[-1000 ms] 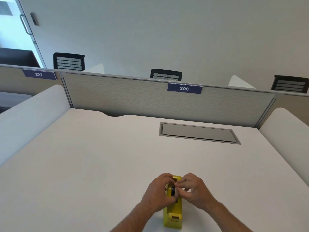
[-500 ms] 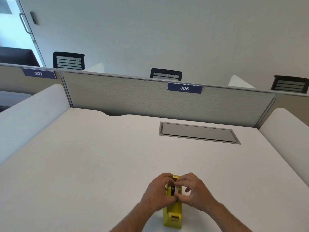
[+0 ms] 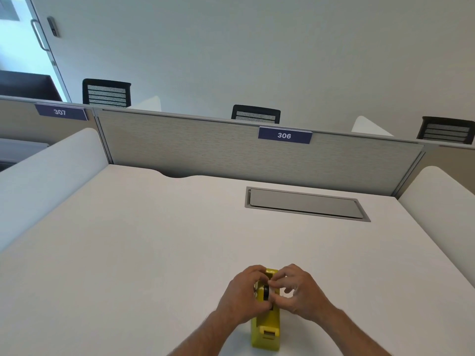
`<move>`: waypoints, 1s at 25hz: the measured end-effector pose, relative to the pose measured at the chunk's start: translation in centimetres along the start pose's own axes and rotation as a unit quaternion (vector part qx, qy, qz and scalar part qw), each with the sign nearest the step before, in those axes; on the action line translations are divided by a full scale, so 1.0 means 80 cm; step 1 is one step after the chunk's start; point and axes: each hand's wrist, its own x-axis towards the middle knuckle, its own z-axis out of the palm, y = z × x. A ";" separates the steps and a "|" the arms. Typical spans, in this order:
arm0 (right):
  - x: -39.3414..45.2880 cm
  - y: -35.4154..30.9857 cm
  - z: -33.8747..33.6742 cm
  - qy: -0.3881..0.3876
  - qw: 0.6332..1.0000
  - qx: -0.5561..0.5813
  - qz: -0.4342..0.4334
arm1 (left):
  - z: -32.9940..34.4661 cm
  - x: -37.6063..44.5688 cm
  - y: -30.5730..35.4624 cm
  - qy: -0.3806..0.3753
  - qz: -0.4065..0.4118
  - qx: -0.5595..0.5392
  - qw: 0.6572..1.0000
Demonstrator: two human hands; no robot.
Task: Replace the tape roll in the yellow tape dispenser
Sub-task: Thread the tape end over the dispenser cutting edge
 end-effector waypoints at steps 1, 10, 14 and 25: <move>-0.001 0.000 0.000 -0.001 1.000 -0.001 -0.001 | 0.000 0.000 0.000 0.000 -0.001 -0.004 1.000; 0.006 -0.001 -0.003 -0.011 1.000 -0.011 0.001 | -0.002 0.001 0.000 -0.001 -0.002 -0.008 1.000; 0.003 -0.004 -0.005 -0.017 1.000 -0.014 0.005 | -0.002 0.002 0.000 -0.004 0.003 0.000 1.000; 0.003 -0.002 0.001 -0.015 1.000 -0.026 -0.007 | 0.001 0.003 -0.003 0.003 -0.001 -0.003 1.000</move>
